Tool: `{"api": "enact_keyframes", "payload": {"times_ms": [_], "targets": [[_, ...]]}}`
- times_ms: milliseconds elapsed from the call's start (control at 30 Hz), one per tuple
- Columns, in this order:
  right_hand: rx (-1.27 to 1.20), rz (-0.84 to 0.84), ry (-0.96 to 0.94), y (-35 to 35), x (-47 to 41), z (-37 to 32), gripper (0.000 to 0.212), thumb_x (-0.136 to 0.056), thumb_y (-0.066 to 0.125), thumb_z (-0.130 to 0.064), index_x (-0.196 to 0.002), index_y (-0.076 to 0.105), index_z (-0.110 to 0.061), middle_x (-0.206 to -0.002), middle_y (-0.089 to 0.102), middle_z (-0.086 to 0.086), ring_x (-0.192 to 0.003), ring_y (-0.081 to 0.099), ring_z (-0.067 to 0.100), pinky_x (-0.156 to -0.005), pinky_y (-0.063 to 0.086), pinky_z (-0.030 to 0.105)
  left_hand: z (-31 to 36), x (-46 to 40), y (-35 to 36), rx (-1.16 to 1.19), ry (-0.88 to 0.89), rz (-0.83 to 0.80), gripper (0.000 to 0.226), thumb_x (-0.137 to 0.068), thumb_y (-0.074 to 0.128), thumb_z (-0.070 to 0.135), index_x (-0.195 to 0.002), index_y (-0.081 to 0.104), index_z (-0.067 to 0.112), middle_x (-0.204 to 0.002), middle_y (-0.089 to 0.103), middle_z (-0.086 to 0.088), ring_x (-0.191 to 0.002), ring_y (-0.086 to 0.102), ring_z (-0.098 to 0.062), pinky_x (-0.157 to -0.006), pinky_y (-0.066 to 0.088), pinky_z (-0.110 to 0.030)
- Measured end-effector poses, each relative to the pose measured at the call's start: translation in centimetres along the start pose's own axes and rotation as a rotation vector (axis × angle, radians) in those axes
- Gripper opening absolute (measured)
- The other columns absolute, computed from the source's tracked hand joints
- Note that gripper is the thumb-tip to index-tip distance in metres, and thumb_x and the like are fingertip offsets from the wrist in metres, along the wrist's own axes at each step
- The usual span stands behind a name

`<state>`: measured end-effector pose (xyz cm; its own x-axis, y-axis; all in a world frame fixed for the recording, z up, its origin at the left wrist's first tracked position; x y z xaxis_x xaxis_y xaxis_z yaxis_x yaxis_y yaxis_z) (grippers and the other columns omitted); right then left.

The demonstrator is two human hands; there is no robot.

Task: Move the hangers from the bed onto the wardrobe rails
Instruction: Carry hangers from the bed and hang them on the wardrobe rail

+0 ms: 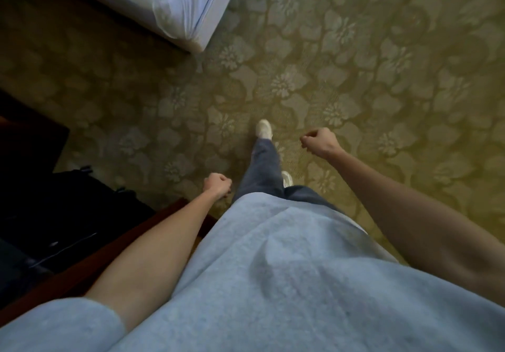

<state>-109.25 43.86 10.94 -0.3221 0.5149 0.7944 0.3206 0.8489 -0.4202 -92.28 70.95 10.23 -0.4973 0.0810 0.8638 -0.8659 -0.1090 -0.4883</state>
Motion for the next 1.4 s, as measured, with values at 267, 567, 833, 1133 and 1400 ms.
{"api": "enact_keyframes", "payload": {"times_ms": [267,567,833,1133,1400], "targets": [[0.005,0.002,-0.094,-7.4,-11.9,-13.9,0.024,-0.089,0.059,-0.019,-0.103,0.076,-0.009,-0.097,0.075,0.009,-0.09,0.07,0.023,-0.083,0.059,0.037,8.0,-5.8,-4.8,-0.046,-0.078,-0.105,0.042,-0.096,0.054,0.007,-0.055,0.054,0.012,-0.045,0.048,0.004,-0.035,0.044,-0.004,-0.03,0.028,-0.012],[0.059,0.003,0.152,-19.2,-20.4,-18.2,0.023,-0.091,0.061,-0.021,-0.092,0.078,-0.006,-0.086,0.076,0.009,-0.075,0.067,0.021,-0.073,0.057,0.035,34.3,-14.3,-14.5,0.05,0.113,-0.119,0.021,-0.095,0.058,0.01,-0.079,0.071,0.008,-0.069,0.066,-0.008,-0.05,0.054,-0.016,-0.042,0.04,-0.019],[-0.073,0.061,0.421,-30.0,-26.0,-16.4,0.024,-0.093,0.062,-0.02,-0.096,0.075,-0.001,-0.073,0.071,0.007,-0.066,0.062,0.022,-0.065,0.052,0.034,61.0,-19.4,-20.6,0.13,0.309,-0.209,0.015,-0.097,0.06,0.014,-0.092,0.072,0.008,-0.067,0.067,-0.002,-0.05,0.056,-0.011,-0.039,0.044,-0.017],[-0.062,0.001,0.467,-42.7,-39.5,-28.0,0.029,-0.09,0.062,-0.024,-0.088,0.076,0.002,-0.086,0.074,0.018,-0.082,0.07,0.033,-0.073,0.055,0.041,81.1,-26.2,-28.3,0.033,0.278,-0.162,0.016,-0.098,0.06,0.018,-0.089,0.072,0.013,-0.073,0.071,-0.001,-0.058,0.062,-0.013,-0.051,0.047,-0.021],[-0.114,0.029,0.154,-53.6,-54.2,-50.0,0.02,-0.095,0.058,-0.019,-0.099,0.073,-0.006,-0.087,0.074,0.011,-0.073,0.067,0.021,-0.069,0.059,0.033,87.1,-31.0,-35.9,0.16,0.069,-0.066,0.02,-0.094,0.061,0.013,-0.077,0.07,0.008,-0.067,0.067,-0.006,-0.056,0.058,-0.018,-0.052,0.048,-0.025]]}}
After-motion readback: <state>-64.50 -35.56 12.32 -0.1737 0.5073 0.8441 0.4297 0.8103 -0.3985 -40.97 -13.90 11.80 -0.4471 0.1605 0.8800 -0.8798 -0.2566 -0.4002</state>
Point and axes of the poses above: each hand's wrist, its own x-axis away from the middle knuckle, its own y-axis out of the palm, z = x × y, the point moved 2 cm from there along -x, towards the middle knuckle
